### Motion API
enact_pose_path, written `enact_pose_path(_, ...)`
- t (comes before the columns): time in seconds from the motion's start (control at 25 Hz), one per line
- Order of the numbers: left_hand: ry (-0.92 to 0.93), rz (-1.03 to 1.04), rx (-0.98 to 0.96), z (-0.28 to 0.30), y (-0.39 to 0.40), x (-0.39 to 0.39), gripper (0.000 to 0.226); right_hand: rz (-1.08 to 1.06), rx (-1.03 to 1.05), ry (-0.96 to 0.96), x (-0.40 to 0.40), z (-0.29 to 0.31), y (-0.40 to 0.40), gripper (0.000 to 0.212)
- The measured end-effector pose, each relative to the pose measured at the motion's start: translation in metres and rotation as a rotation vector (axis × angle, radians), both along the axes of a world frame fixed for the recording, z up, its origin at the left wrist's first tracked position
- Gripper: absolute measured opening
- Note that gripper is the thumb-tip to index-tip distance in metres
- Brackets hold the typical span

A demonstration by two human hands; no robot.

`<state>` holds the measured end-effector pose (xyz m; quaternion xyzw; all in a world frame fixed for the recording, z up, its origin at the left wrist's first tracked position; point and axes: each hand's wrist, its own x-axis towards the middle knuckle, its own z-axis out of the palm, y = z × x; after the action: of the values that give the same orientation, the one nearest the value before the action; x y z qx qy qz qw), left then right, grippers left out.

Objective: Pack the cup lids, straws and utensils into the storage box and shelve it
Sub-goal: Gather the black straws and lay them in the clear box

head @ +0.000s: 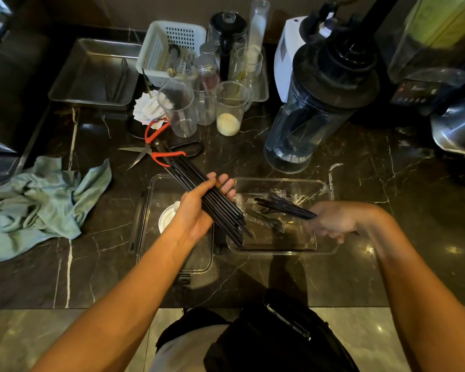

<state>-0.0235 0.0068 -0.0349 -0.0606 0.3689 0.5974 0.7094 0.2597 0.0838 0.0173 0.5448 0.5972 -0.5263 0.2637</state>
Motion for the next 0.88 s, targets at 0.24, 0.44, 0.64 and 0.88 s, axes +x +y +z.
enact_pose_path(0.24, 0.007, -0.065, 0.04, -0.005, -0.002, 0.01, 0.015, -0.263, -0.008, 0.425, -0.017, 0.029, -0.006, 0.018)
enact_pose_path(0.44, 0.088, -0.166, 0.127, -0.008, -0.004, 0.017, 0.027, -0.223, -0.097, 0.5, -0.076, 0.01, -0.024, 0.02)
enact_pose_path(0.64, 0.073, -0.136, 0.109, -0.002, -0.011, 0.013, 0.024, -0.229, -0.144, 0.41, -0.099, -0.006, -0.026, 0.024)
enact_pose_path(0.88, 0.112, -0.07, 0.065, -0.003, -0.011, 0.006, 0.005, -0.13, -0.077, 0.345, -0.118, -0.002, -0.035, 0.027)
